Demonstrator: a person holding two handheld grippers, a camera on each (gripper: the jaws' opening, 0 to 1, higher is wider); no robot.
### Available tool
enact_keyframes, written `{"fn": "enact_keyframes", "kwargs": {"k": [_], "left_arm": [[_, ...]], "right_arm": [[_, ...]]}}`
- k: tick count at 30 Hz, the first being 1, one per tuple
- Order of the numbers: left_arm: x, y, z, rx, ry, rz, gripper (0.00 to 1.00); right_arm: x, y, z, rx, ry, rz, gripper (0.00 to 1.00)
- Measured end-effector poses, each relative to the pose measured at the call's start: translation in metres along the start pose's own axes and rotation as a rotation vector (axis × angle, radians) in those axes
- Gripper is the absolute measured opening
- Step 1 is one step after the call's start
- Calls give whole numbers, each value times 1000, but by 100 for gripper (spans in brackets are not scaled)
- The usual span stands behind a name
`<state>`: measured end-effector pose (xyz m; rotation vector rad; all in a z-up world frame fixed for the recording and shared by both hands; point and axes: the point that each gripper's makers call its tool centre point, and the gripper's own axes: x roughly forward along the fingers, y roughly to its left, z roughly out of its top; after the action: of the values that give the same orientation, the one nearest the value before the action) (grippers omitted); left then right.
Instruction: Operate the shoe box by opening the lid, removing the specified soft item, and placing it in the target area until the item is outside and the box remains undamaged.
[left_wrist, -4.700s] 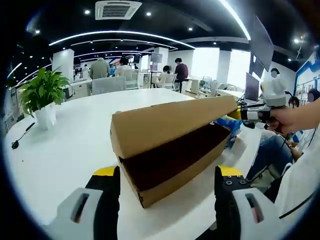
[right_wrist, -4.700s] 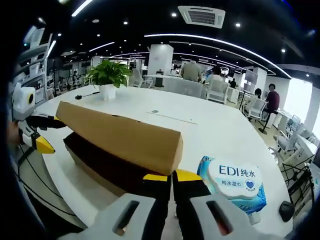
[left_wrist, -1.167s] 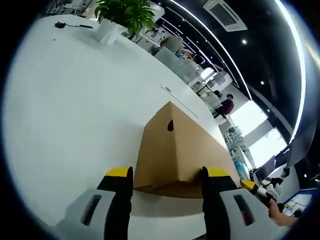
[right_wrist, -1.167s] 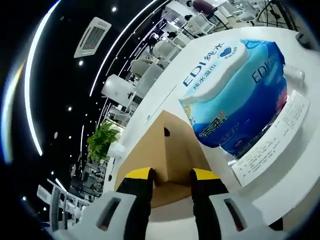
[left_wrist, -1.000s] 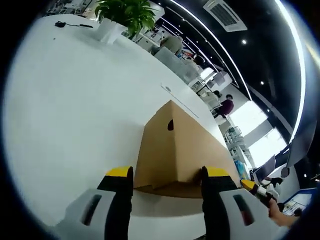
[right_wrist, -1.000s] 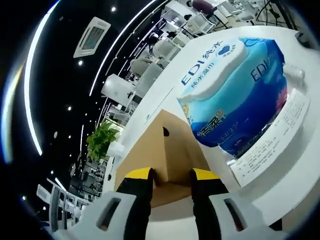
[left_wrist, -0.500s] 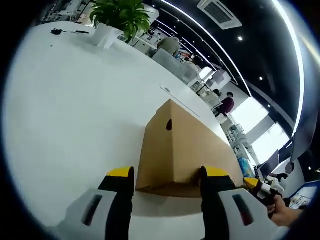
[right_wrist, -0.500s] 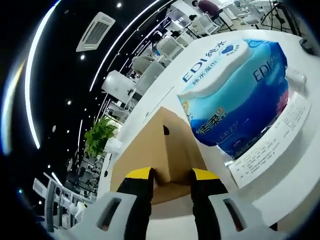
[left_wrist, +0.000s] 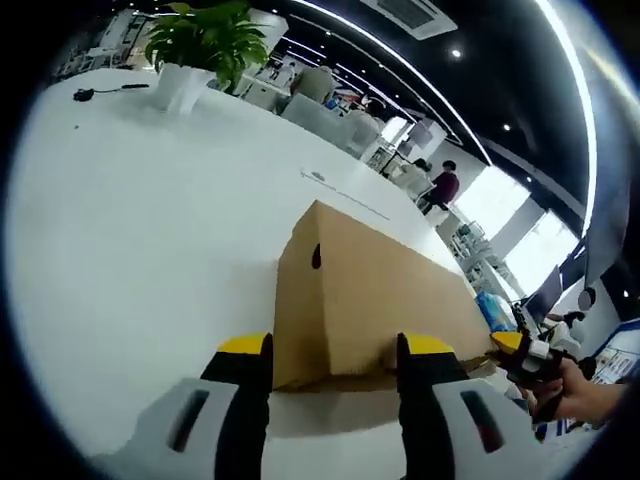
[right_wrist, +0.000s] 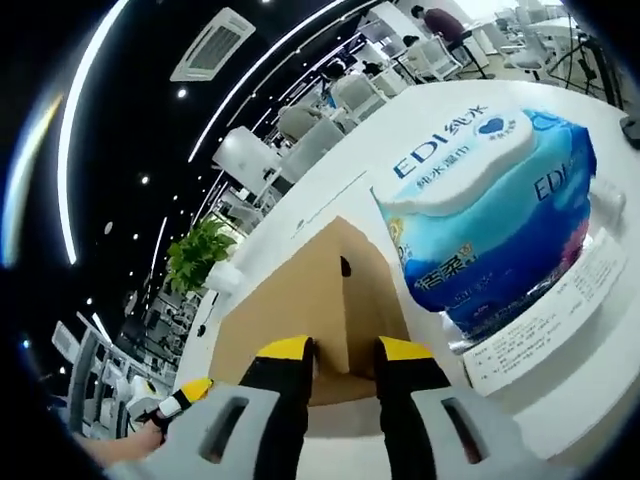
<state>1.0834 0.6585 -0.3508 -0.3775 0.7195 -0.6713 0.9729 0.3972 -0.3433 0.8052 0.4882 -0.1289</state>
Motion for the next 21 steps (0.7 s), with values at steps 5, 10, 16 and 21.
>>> {"fn": "enact_keyframes", "kwargs": {"k": [5, 10, 16, 21], "left_arm": [[-2, -18, 6, 143, -11, -54, 73], [-6, -32, -6, 291, 37, -86, 86], [-4, -40, -24, 422, 87, -97, 99], [-4, -38, -20, 411, 73, -74, 99]], "right_arm": [[-5, 10, 3, -198, 14, 38, 45], [-10, 23, -6, -456, 78, 59, 60], [-5, 31, -23, -739, 123, 89, 71], [-2, 31, -22, -816, 116, 53, 71]]}}
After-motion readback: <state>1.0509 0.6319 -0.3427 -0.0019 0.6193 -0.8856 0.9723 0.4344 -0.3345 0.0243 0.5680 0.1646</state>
